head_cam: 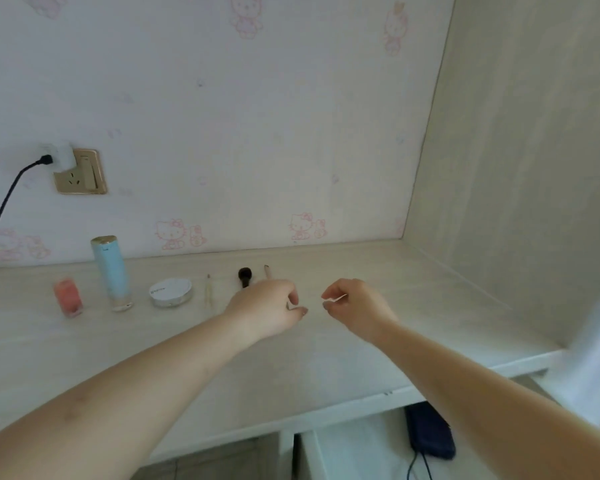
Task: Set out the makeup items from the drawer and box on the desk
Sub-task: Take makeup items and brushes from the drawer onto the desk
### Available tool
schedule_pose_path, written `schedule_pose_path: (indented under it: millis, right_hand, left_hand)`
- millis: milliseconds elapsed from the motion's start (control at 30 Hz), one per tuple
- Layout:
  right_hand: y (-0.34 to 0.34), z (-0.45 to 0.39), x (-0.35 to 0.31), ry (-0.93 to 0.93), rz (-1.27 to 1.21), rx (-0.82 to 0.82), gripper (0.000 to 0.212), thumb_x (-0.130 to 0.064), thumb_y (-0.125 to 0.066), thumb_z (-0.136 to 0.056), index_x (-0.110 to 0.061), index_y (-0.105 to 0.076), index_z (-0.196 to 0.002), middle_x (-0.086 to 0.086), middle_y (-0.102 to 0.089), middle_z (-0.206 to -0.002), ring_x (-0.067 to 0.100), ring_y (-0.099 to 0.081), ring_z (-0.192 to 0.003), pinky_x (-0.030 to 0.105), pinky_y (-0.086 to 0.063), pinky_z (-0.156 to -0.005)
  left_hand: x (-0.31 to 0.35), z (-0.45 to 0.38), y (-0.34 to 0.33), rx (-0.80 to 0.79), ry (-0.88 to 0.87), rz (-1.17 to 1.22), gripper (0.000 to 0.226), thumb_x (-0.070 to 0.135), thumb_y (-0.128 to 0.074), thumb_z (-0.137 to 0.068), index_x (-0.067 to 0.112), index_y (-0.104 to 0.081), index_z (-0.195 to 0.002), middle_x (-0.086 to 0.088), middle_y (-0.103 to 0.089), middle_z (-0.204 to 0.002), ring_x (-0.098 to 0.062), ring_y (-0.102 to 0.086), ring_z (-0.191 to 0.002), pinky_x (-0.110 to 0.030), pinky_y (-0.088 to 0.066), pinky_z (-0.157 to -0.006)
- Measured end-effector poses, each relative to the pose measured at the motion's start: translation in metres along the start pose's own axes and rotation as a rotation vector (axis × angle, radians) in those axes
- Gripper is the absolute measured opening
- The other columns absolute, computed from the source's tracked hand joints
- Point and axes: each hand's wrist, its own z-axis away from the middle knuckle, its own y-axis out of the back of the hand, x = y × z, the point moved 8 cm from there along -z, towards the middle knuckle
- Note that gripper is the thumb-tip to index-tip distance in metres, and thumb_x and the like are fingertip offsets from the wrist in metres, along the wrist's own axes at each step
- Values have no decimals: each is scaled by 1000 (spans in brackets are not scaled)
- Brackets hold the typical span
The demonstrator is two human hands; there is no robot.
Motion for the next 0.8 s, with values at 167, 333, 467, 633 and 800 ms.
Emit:
schedule_pose_path:
  millis: [167, 333, 467, 633, 800]
  right_hand:
    - [44, 61, 24, -23, 8, 25, 13, -22, -63, -86, -24, -66, -99, -4, -63, -102, 10, -58, -88, 17, -41, -63]
    - [76, 129, 54, -37, 52, -18, 13, -22, -65, -85, -34, -61, -88, -8, -64, -104, 6, -62, -94, 20, -47, -77]
    - [91, 194, 78, -106, 41, -104, 18, -16, -66, -84, -31, -63, -94, -14, -62, -99, -3, -60, -88, 5, -43, -76]
    - [79, 276, 111, -204, 23, -309, 33, -15, -71, -82, -30, -63, -111, -10, -67, -107, 3, -63, -102, 20, -47, -95]
    - [67, 334, 121, -248, 51, -518, 32, -26, -73, -79, -46, -57, -98, -25, -60, -103, -12, -56, -99, 12, -44, -89]
  left_hand:
    - [60, 56, -20, -97, -134, 115, 33, 47, -57, -86, 25, -60, -110, 13, -58, -89, -12, -58, -91, -28, -46, -79]
    - [100, 118, -57, -243, -256, 161, 35, 47, -57, -86, 26, -59, -114, 16, -57, -91, -8, -56, -86, -26, -47, -81]
    - [127, 162, -93, -379, -301, 198, 38, 48, -57, -87, 27, -57, -118, 14, -58, -99, -7, -56, -92, -23, -46, -81]
    - [164, 211, -131, -568, -366, 291, 41, 50, -58, -86, 31, -54, -122, 15, -60, -108, -4, -57, -103, -20, -45, -88]
    - [200, 251, -157, -748, -469, 299, 52, 51, -59, -85, 30, -47, -131, 15, -54, -128, -1, -53, -115, -23, -44, -98]
